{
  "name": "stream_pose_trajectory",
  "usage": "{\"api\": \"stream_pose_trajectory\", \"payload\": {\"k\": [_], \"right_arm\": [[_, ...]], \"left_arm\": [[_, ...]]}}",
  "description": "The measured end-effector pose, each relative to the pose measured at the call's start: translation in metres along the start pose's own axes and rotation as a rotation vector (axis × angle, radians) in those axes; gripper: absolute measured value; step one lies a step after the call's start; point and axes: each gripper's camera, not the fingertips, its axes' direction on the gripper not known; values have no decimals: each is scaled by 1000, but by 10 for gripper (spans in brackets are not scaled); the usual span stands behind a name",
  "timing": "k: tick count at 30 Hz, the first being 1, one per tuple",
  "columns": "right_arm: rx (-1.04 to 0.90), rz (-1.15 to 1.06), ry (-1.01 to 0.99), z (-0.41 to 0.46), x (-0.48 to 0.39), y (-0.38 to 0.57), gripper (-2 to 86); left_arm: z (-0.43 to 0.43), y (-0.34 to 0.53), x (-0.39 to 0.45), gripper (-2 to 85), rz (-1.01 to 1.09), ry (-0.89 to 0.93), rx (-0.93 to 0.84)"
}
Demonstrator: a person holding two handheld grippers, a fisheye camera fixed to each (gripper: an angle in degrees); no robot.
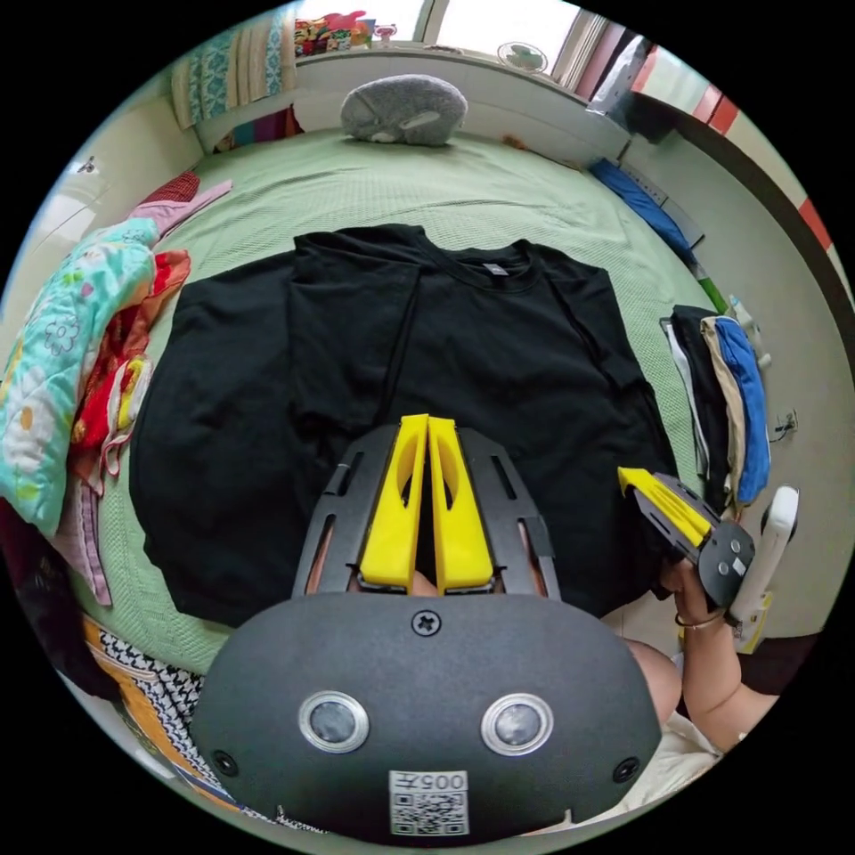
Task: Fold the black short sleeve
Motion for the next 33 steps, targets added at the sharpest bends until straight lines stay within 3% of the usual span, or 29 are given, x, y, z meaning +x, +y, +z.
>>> {"api": "stream_pose_trajectory", "payload": {"k": [6, 17, 21, 24, 28, 33], "right_arm": [[49, -4, 13, 5, -1, 12, -12], [55, 50, -248, -32, 56, 5, 1], [310, -13, -183, -85, 115, -32, 80], [406, 16, -157, -96, 164, -83, 105], [276, 69, -143, -59, 212, -159, 121], [161, 153, -184, -17, 239, -207, 118]], "left_arm": [[-6, 13, -32, 41, -74, -14, 72], [-25, 12, -76, 107, -107, -6, 236], [-38, -22, -112, 126, -77, -2, 317], [-38, -52, -151, 139, -100, 175, 361], [-23, -82, -178, 162, -93, 207, 362], [0, -110, -183, 174, 6, 65, 232]]}}
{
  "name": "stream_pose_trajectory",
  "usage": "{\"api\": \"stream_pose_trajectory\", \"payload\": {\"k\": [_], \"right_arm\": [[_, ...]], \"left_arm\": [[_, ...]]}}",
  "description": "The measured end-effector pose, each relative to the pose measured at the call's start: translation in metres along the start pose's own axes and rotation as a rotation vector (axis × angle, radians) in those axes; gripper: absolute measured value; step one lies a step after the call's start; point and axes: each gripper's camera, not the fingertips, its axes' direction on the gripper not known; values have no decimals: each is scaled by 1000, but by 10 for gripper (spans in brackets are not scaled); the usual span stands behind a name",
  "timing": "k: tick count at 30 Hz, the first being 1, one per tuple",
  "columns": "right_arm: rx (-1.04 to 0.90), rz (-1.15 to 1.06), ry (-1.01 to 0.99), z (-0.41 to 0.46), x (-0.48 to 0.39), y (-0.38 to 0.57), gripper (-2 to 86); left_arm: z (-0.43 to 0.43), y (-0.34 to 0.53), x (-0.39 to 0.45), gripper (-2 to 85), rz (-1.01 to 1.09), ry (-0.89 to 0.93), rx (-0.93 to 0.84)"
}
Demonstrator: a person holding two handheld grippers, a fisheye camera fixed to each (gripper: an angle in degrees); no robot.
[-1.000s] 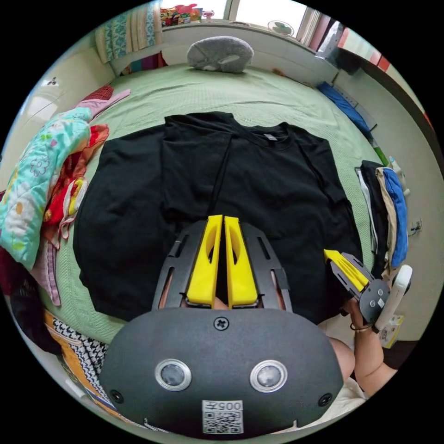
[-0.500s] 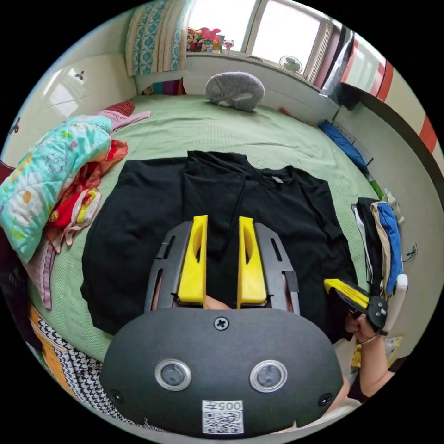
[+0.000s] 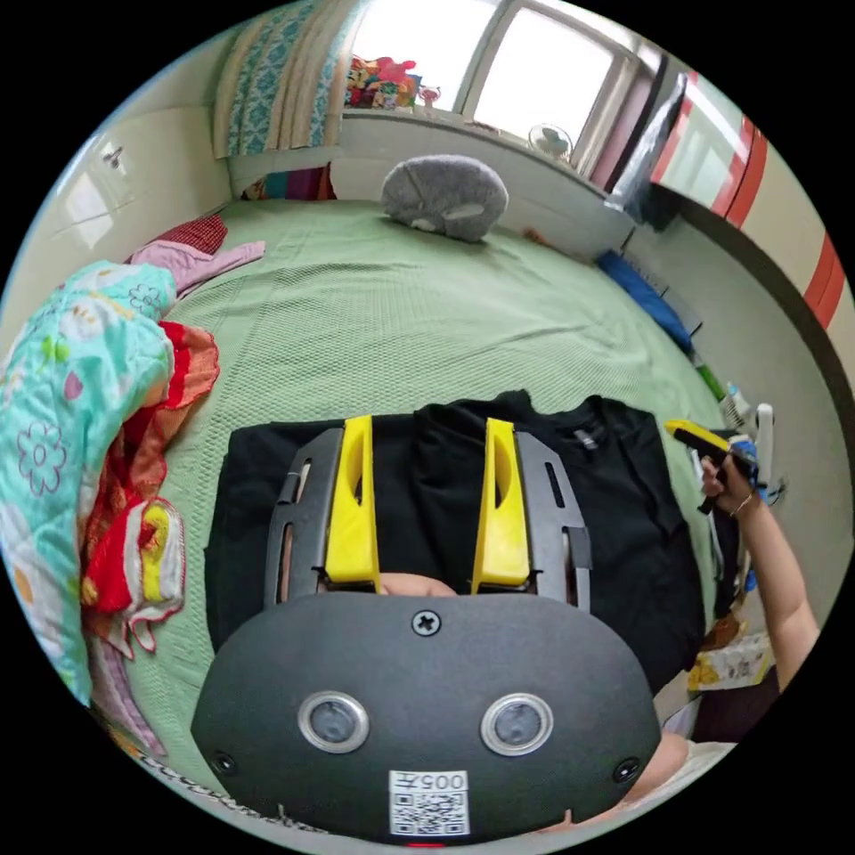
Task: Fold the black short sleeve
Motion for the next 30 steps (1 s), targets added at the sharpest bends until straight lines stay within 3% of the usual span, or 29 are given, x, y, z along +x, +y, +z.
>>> {"api": "stream_pose_trajectory", "payload": {"k": [7, 12, 18, 24, 30], "right_arm": [[-36, 7, 38, 27, -6, -31, 90], [-41, -40, 21, 24, -20, -43, 59], [-68, -41, 20, 15, -17, -46, 13], [-46, -32, -29, 0, -8, -46, -10], [-37, -59, 35, -40, -10, -73, -14]], "left_arm": [[13, -20, 5, 99, 51, -45, -50], [28, -22, 21, 115, 129, -48, -165], [16, -22, 14, 126, 54, -25, -143], [-9, -16, 27, 46, 132, -49, -107], [-69, -25, 31, 26, 135, -38, -35]]}}
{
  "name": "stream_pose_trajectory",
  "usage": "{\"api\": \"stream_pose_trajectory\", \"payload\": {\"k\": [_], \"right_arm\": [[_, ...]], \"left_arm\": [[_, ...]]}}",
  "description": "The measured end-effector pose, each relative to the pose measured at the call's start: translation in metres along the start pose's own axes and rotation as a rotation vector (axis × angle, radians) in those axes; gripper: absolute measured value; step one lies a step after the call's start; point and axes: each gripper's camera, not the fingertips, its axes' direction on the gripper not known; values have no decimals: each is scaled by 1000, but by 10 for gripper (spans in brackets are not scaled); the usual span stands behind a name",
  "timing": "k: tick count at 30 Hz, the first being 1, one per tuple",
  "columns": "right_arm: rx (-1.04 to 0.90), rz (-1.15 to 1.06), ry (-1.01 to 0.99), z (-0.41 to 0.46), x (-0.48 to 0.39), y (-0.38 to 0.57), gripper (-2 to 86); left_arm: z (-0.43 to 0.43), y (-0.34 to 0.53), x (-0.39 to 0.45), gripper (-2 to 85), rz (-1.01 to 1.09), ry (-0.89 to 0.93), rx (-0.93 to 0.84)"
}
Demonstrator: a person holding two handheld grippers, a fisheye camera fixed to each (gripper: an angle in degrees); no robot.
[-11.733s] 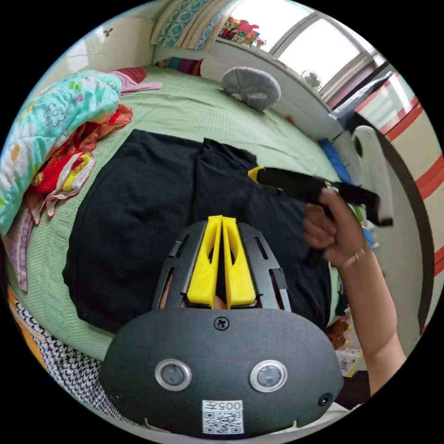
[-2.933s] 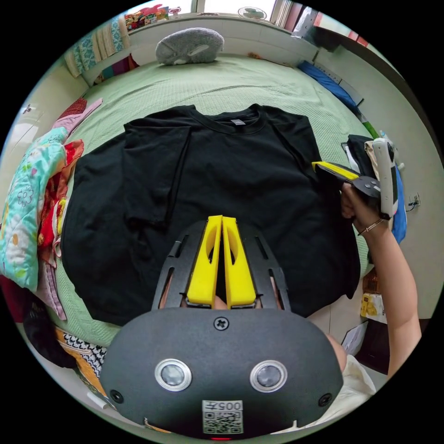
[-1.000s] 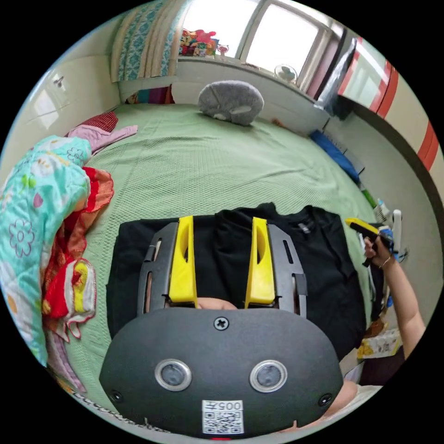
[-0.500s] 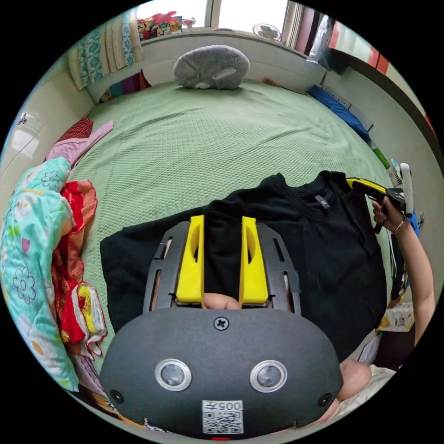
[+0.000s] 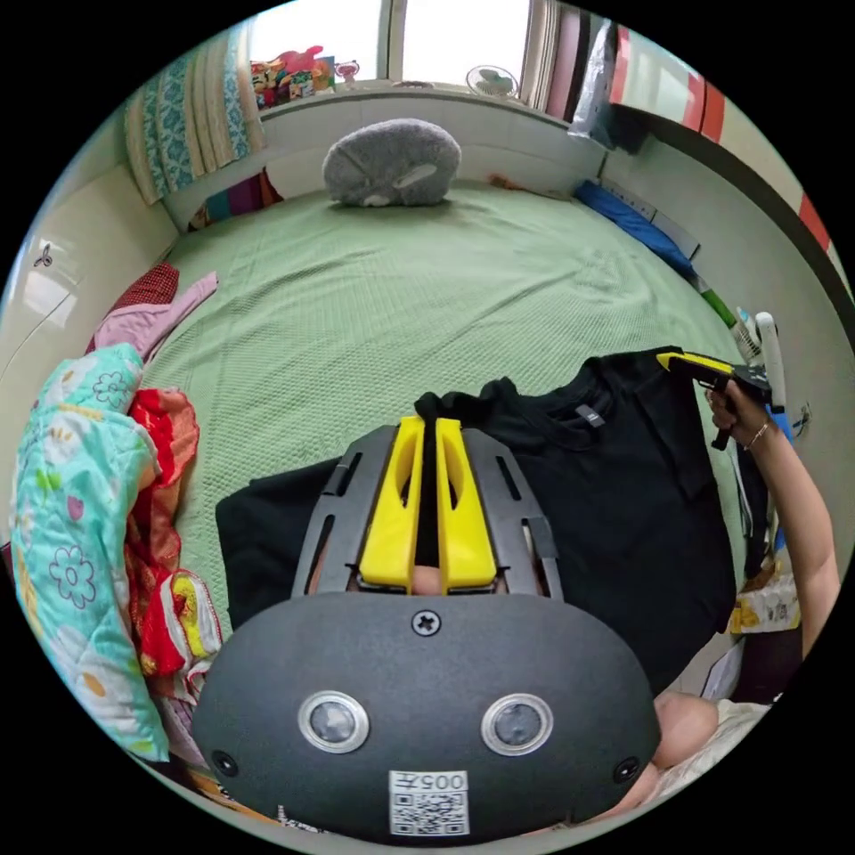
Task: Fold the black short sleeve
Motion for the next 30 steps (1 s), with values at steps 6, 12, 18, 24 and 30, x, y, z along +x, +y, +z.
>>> {"api": "stream_pose_trajectory", "payload": {"k": [6, 12, 18, 24, 30], "right_arm": [[163, 92, 61, -78, -1, -28, -14], [231, 117, -19, -143, -6, 0, -13], [162, 15, -69, -188, -20, 93, -14], [50, -83, -141, -203, -36, 213, -12], [-163, -28, -165, -156, -52, 313, 37]], "left_arm": [[-84, -2, 6, 20, -96, -105, 189], [-150, 44, 29, 21, -84, -70, 269], [-198, 149, 52, 24, -57, -54, 254], [-212, 266, 66, 28, -100, 26, 146], [-182, 358, 69, 54, -209, 65, -43]]}}
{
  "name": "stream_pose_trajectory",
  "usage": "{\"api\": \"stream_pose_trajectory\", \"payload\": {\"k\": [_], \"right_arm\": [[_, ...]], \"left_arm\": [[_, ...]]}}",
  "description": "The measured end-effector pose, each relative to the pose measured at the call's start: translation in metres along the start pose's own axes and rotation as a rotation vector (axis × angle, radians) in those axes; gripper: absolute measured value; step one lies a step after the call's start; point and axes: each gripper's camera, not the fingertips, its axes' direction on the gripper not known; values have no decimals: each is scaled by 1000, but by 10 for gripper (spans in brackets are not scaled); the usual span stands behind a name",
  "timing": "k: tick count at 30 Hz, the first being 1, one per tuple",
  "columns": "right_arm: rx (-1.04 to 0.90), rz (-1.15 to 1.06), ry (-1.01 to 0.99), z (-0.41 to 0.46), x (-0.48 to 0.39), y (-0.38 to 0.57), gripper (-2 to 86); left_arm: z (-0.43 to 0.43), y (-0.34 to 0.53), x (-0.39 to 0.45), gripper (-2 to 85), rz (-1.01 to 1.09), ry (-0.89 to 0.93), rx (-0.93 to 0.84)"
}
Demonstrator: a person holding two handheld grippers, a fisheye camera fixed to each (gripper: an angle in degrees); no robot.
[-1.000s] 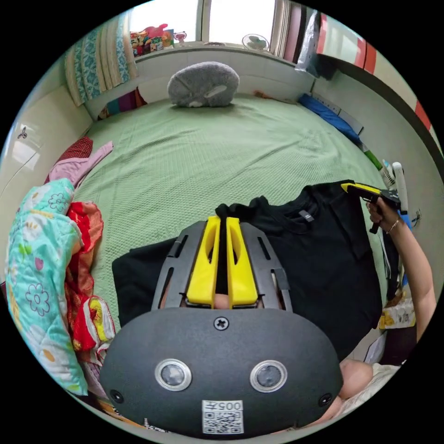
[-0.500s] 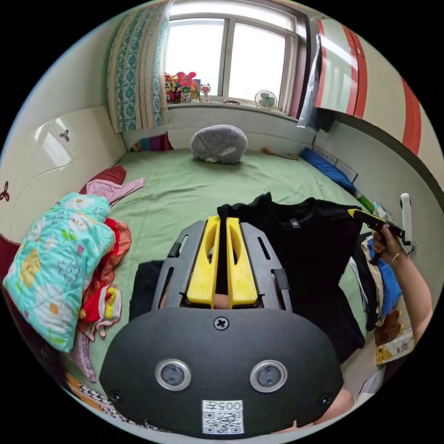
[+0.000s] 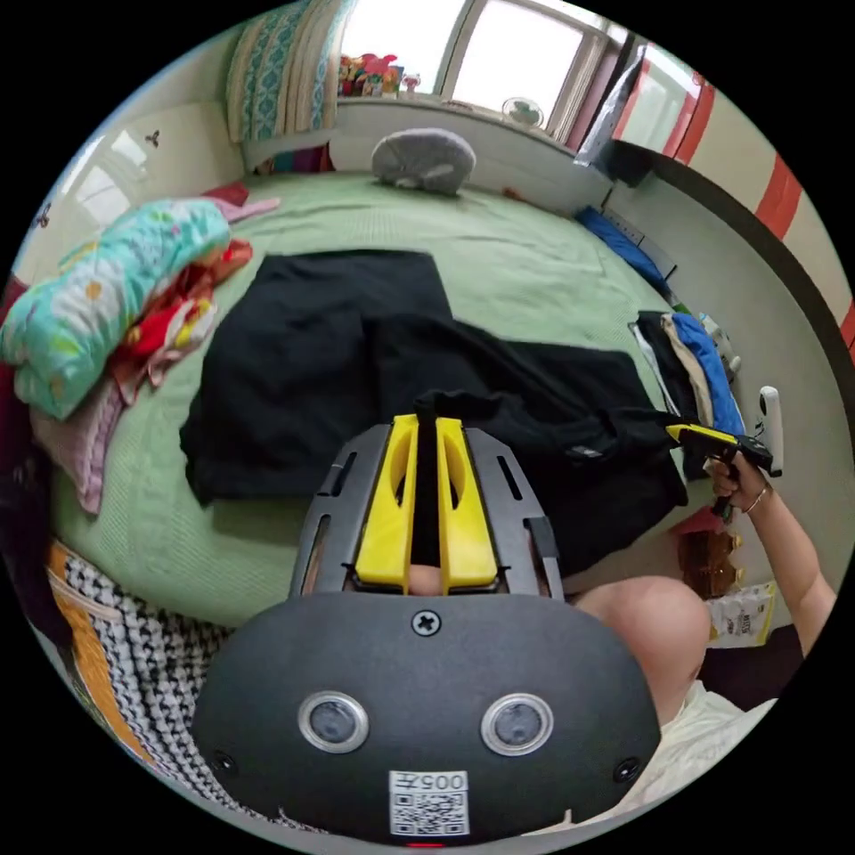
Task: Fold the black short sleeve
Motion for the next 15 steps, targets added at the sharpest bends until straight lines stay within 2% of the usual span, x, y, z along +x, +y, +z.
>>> {"api": "stream_pose_trajectory", "payload": {"k": [4, 8, 15], "right_arm": [[10, -58, 34, -18, -14, 37, 76], [-14, -139, 91, -33, -24, 58, 103], [-54, -81, 73, -8, -34, 81, 111]], "left_arm": [[-22, 39, -14, 88, -21, 93, -3], [-39, 64, -11, 110, 33, 35, -34], [-21, 107, 4, 134, 15, 11, -123]]}}
